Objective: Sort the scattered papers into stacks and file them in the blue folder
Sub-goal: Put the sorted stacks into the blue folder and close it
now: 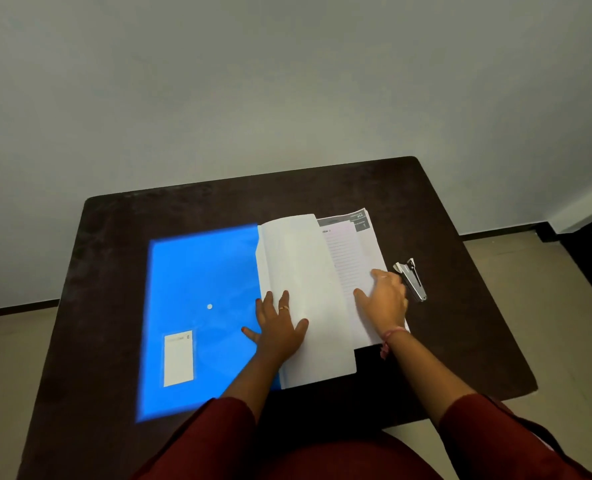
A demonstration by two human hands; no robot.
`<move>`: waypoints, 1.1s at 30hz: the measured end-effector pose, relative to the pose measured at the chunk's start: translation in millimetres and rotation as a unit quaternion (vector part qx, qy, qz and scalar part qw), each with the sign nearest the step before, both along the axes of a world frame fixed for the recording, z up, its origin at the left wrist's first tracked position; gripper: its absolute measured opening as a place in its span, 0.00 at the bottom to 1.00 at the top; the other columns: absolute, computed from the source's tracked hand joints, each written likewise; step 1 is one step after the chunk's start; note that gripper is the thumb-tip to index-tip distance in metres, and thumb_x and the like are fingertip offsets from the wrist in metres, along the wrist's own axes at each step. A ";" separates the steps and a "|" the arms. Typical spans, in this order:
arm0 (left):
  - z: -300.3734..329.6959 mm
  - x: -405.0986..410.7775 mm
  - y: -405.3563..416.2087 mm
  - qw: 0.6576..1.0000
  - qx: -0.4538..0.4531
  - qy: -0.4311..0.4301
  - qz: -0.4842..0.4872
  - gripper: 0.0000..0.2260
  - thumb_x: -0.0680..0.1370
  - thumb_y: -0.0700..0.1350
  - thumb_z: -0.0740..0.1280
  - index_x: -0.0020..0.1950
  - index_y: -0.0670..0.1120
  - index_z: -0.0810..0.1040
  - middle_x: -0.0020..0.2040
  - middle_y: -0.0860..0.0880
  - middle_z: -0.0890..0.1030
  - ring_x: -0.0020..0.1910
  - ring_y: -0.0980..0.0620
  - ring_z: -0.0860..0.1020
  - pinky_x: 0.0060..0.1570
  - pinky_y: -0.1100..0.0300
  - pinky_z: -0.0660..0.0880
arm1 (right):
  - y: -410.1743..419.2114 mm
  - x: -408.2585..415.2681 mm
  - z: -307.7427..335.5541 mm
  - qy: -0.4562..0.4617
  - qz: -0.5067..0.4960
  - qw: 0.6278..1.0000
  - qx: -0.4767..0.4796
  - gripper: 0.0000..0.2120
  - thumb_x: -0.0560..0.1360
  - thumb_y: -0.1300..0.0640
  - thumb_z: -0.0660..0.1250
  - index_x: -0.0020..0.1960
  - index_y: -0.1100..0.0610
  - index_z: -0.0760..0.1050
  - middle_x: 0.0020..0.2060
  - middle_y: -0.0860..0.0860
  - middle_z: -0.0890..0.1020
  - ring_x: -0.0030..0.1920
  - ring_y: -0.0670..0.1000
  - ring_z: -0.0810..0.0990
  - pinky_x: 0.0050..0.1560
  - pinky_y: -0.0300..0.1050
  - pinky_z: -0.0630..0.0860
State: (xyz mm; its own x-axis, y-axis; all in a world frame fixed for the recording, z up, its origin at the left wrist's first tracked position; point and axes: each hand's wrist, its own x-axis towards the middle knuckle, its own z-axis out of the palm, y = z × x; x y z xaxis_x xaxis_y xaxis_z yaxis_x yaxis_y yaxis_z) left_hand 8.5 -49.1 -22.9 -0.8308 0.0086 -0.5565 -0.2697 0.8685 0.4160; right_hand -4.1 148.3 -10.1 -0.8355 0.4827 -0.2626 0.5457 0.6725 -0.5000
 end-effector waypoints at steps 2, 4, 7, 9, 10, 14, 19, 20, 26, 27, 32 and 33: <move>0.2 -0.3 3.2 1.000 -0.010 -0.003 0.007 0.32 0.78 0.57 0.61 0.78 0.56 0.48 0.78 0.49 0.42 0.77 0.47 0.38 0.67 0.30 0.43 | 14.9 4.0 -3.2 -0.009 -0.045 0.999 -0.017 0.30 0.71 0.50 0.71 0.69 0.58 0.68 0.67 0.56 0.68 0.68 0.59 0.66 0.67 0.56 0.65; 0.0 -2.1 6.4 1.000 -0.023 -0.008 0.008 0.32 0.77 0.56 0.61 0.77 0.57 0.50 0.78 0.49 0.42 0.76 0.46 0.39 0.67 0.29 0.43 | 26.0 5.2 -6.1 -0.021 -0.059 0.997 -0.054 0.32 0.70 0.48 0.72 0.68 0.62 0.68 0.68 0.58 0.67 0.69 0.60 0.66 0.67 0.56 0.66; 0.6 -8.5 8.1 0.998 -0.057 -0.019 -0.014 0.32 0.75 0.57 0.62 0.76 0.57 0.52 0.77 0.49 0.42 0.75 0.45 0.41 0.66 0.29 0.49 | 37.1 0.8 -3.4 -0.023 -0.045 0.996 -0.080 0.32 0.70 0.48 0.73 0.66 0.65 0.70 0.69 0.58 0.67 0.68 0.59 0.68 0.68 0.56 0.68; 2.6 -14.5 5.9 0.997 -0.059 -0.033 -0.023 0.32 0.74 0.58 0.63 0.75 0.57 0.53 0.76 0.50 0.42 0.74 0.45 0.42 0.65 0.30 0.53 | 42.6 -4.3 -0.5 -0.031 -0.042 0.994 -0.093 0.35 0.69 0.46 0.74 0.68 0.64 0.68 0.68 0.58 0.68 0.66 0.59 0.71 0.66 0.55 0.69; 4.1 -16.3 4.6 0.997 -0.054 -0.039 -0.025 0.32 0.74 0.58 0.63 0.75 0.57 0.54 0.75 0.50 0.42 0.74 0.45 0.43 0.65 0.31 0.55 | 45.2 -6.7 1.0 -0.035 -0.043 0.993 -0.104 0.37 0.68 0.45 0.74 0.69 0.63 0.67 0.67 0.58 0.70 0.65 0.59 0.72 0.65 0.55 0.71; 6.8 -19.1 4.0 0.997 -0.052 -0.046 -0.023 0.32 0.74 0.58 0.65 0.74 0.57 0.54 0.75 0.50 0.42 0.73 0.45 0.43 0.64 0.33 0.56 | 54.5 -16.7 -3.1 -0.052 -0.040 0.988 -0.141 0.36 0.66 0.40 0.74 0.64 0.61 0.72 0.60 0.56 0.78 0.59 0.57 0.77 0.57 0.51 0.77; 7.6 -16.8 8.2 0.997 -0.057 -0.042 -0.018 0.32 0.74 0.57 0.64 0.74 0.57 0.55 0.74 0.50 0.43 0.73 0.46 0.44 0.65 0.34 0.57 | 51.2 -22.9 -1.2 -0.055 -0.033 0.982 -0.176 0.24 0.68 0.43 0.75 0.56 0.59 0.77 0.52 0.54 0.82 0.53 0.56 0.80 0.46 0.43 0.74; 8.0 -16.6 8.7 0.997 -0.057 -0.042 -0.016 0.32 0.73 0.57 0.64 0.74 0.57 0.55 0.74 0.50 0.43 0.73 0.46 0.44 0.65 0.35 0.56 | 51.1 -23.9 -0.1 -0.054 -0.025 0.981 -0.185 0.23 0.68 0.44 0.75 0.55 0.58 0.78 0.52 0.53 0.83 0.52 0.56 0.81 0.47 0.43 0.75; 6.2 -15.6 8.9 0.997 -0.060 -0.039 -0.008 0.31 0.73 0.57 0.64 0.73 0.57 0.55 0.74 0.51 0.44 0.72 0.46 0.45 0.65 0.35 0.56 | 60.2 -22.9 6.2 -0.028 0.010 0.967 -0.254 0.15 0.71 0.50 0.74 0.54 0.56 0.79 0.53 0.53 0.83 0.50 0.53 0.81 0.49 0.45 0.77; 6.1 -15.3 9.4 0.997 -0.059 -0.038 -0.007 0.31 0.73 0.56 0.64 0.73 0.57 0.55 0.74 0.51 0.44 0.72 0.47 0.45 0.65 0.35 0.56 | 61.6 -21.1 6.4 -0.020 0.020 0.967 -0.252 0.15 0.72 0.51 0.73 0.54 0.56 0.78 0.53 0.53 0.83 0.50 0.52 0.80 0.49 0.45 0.77; 6.3 -13.7 12.1 0.998 -0.061 -0.034 0.004 0.32 0.71 0.56 0.64 0.72 0.57 0.56 0.74 0.51 0.44 0.72 0.46 0.45 0.65 0.35 0.55 | 59.4 -13.4 4.7 0.002 0.028 0.949 -0.314 0.14 0.75 0.56 0.70 0.58 0.58 0.74 0.55 0.53 0.80 0.51 0.51 0.79 0.52 0.46 0.77; 6.3 -13.3 12.9 0.998 -0.061 -0.032 0.007 0.32 0.71 0.57 0.64 0.73 0.57 0.56 0.74 0.51 0.45 0.72 0.46 0.45 0.65 0.35 0.55 | 60.5 -13.3 3.5 0.002 0.031 0.951 -0.309 0.15 0.75 0.57 0.70 0.60 0.59 0.74 0.55 0.54 0.80 0.52 0.52 0.79 0.54 0.48 0.78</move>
